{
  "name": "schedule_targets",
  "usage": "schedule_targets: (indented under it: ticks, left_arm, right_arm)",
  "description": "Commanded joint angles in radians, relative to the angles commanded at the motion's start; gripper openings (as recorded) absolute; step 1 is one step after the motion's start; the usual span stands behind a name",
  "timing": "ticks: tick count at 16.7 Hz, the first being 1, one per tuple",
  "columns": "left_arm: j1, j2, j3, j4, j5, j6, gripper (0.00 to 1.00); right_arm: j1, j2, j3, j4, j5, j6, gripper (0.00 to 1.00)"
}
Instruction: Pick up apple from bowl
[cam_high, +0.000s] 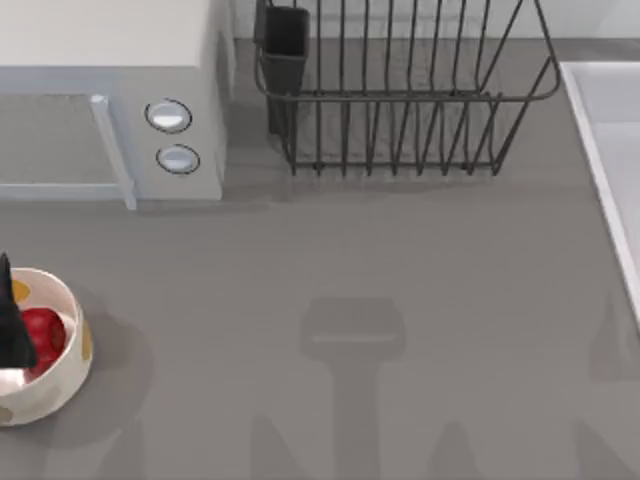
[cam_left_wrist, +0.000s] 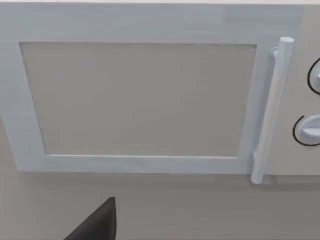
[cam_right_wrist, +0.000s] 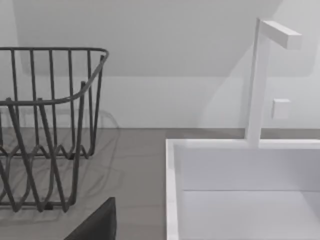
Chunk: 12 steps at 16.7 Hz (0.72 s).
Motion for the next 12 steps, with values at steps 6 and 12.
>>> schedule_targets:
  ticks: [6, 12]
  left_arm:
    - [-0.015, 0.520, 0.357, -0.344, 0.000, -0.008, 1.00]
    - [-0.030, 1.074, 0.716, -0.689, 0.000, -0.017, 1.00]
  right_arm:
    - [0.000, 0.000, 0.000, 0.000, 0.000, 0.000, 1.00]
    - [0.000, 0.000, 0.000, 0.000, 0.000, 0.000, 1.00]
